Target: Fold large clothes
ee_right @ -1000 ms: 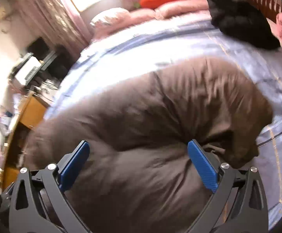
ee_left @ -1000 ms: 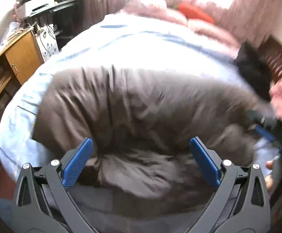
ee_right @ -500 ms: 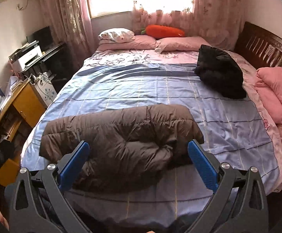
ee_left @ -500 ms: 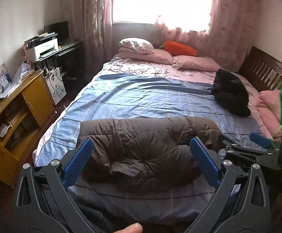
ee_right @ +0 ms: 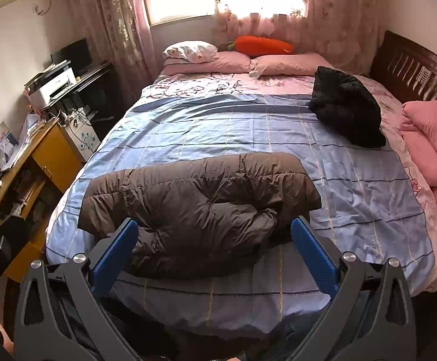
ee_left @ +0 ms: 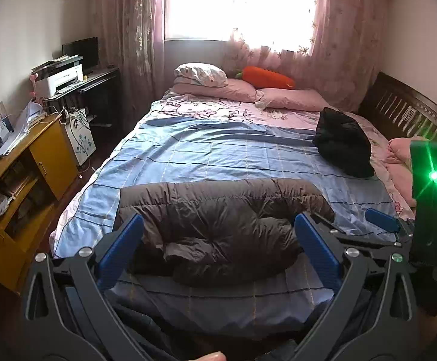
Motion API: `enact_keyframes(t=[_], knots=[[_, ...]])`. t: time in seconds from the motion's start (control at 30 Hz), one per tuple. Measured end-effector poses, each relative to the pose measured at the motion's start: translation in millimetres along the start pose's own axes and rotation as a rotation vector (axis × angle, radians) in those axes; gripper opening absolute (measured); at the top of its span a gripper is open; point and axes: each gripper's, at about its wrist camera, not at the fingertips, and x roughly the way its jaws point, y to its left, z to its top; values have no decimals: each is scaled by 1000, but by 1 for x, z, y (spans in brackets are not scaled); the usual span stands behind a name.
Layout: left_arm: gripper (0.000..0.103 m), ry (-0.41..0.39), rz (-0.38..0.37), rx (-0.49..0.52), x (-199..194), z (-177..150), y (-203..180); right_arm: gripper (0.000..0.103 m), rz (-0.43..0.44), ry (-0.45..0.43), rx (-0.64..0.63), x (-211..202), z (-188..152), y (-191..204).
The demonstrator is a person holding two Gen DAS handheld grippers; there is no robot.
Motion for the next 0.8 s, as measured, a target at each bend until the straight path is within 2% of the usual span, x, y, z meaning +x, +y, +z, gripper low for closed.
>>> enact_keyframes(t=[0.8], knots=[[101, 20, 5, 3, 3, -4, 5, 102, 32, 23, -17, 5, -10, 11]])
